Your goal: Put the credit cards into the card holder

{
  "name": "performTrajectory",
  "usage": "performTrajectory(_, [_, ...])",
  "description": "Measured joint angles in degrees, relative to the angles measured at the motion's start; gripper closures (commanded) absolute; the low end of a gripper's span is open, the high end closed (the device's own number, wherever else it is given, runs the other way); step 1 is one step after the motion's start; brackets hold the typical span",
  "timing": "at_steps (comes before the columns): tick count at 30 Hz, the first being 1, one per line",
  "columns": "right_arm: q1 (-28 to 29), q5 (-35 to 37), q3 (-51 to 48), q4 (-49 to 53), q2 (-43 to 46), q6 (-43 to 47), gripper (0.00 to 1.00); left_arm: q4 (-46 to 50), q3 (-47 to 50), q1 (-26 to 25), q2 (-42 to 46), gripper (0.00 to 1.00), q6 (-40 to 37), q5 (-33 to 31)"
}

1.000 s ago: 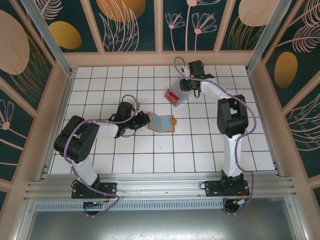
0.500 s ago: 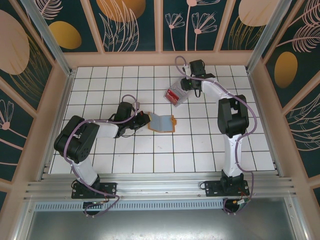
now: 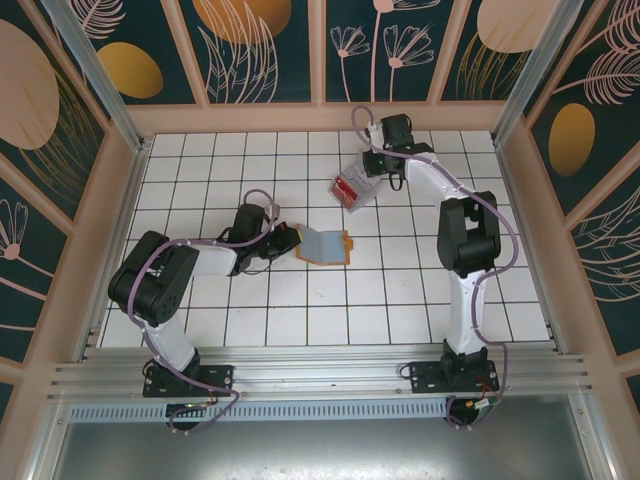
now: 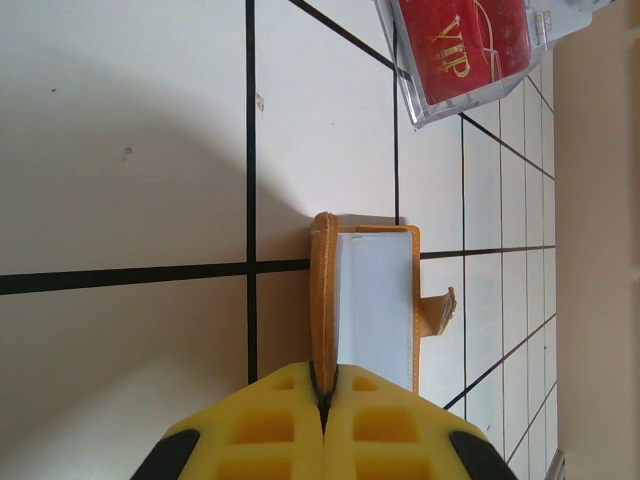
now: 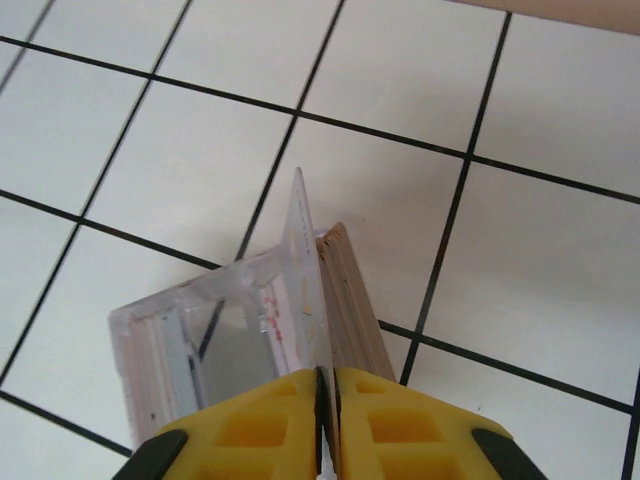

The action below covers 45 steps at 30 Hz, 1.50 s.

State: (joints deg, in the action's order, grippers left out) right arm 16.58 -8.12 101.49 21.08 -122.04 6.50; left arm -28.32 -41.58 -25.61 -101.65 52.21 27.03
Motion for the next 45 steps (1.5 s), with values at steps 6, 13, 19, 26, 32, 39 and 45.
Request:
performTrajectory(6, [-0.8,-5.4,-0.5,-0.7,1.6,-2.3,0.92,0.0,0.0,0.0,0.0,0.98,0.0,0.0])
performTrajectory(13, [-3.8,-18.1,-9.8,-7.5,9.0,-10.0,0.95,-1.9,1.0,-0.2,0.0,0.98,0.9,0.0])
performTrajectory(19, [-3.7,-29.8,-32.2,-24.8,21.7,-26.3,0.96,-4.2,4.0,-0.3,0.1,1.00,1.7,-0.1])
performTrajectory(26, [8.3,-27.3,-58.7,-42.0,28.7,-45.4,0.99,-6.7,8.5,-1.8,0.3,1.00,3.5,-1.0])
performTrajectory(32, [17.0,-19.3,-65.0,-44.5,29.9,-51.6,0.99,-8.9,8.6,-4.8,-0.3,1.00,5.1,-1.8])
performTrajectory(39, [18.0,-9.9,-69.8,-44.7,36.5,-53.9,0.99,-12.9,13.0,-5.9,1.7,1.00,10.5,-6.6])
performTrajectory(45, [19.1,-9.3,-70.6,-46.4,36.2,-54.5,0.99,-15.9,16.8,-7.4,4.6,1.00,15.2,-11.6])
